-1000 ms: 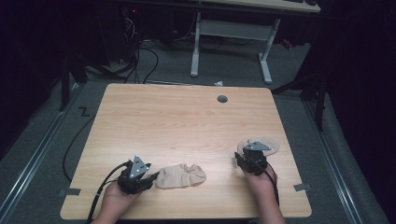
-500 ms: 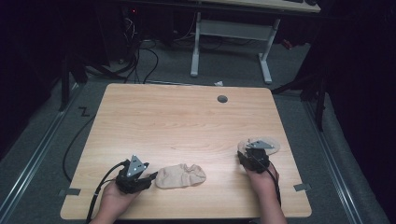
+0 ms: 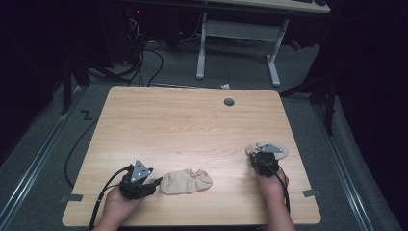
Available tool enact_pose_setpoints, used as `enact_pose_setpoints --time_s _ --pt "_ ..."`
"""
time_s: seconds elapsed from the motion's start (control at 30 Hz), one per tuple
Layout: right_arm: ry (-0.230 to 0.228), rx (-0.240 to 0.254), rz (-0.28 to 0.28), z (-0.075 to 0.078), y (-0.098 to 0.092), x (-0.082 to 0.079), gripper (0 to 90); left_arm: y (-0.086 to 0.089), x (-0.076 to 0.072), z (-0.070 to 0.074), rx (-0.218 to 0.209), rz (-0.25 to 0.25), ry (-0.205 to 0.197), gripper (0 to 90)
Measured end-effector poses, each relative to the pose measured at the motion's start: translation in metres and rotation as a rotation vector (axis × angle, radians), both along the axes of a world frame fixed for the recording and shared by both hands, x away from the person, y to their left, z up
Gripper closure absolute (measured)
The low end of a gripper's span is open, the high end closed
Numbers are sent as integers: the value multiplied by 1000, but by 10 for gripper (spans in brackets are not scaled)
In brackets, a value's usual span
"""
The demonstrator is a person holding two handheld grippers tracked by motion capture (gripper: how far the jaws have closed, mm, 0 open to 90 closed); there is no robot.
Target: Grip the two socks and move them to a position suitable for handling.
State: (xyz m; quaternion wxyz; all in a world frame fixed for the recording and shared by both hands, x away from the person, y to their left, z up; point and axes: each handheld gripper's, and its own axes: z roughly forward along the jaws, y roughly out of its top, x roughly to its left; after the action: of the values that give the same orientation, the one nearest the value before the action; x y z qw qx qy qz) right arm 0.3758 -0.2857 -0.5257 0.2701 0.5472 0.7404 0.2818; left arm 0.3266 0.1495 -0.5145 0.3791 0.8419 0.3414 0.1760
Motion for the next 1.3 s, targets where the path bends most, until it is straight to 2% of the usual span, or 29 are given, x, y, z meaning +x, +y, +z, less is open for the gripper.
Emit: enact_pose_setpoints --time_s 0.03,0.1,0.13,0.23,0.27,0.37,0.4,0.6,0.63,0.7,0.93,1.13,1.3 --pt "1 8 2 2 0 -1 844 0 0 0 -1 0 0 495" --pt "-42 18 7 9 0 -6 843 0 0 0 -1 0 0 495" --pt "-42 18 7 9 0 -6 843 0 0 0 -1 1 -1 495" --pt "-98 38 21 19 2 -12 843 0 0 -1 -2 2 -2 494" --pt "-102 43 25 20 3 -13 843 0 0 -1 -1 1 -3 493" --pt "-117 73 48 23 4 -17 843 -1 -1 -1 8 -8 -9 487" --pt "-129 103 53 26 5 -19 843 -2 -2 -1 10 -12 -13 486" --pt "-173 107 80 36 11 -26 844 -3 -2 -1 11 -15 -19 484" --pt "-197 116 92 41 14 -29 845 -3 -2 -1 10 -14 -19 484" --pt "-214 120 103 45 15 -31 845 -2 -2 -1 11 -14 -24 483" --pt "-252 139 126 53 23 -37 844 -3 -3 0 18 -18 -31 480" --pt "-308 154 153 68 31 -45 844 -3 -2 0 17 -20 -31 479" --pt "-331 172 166 76 34 -49 844 -3 -2 0 8 -21 -27 477"
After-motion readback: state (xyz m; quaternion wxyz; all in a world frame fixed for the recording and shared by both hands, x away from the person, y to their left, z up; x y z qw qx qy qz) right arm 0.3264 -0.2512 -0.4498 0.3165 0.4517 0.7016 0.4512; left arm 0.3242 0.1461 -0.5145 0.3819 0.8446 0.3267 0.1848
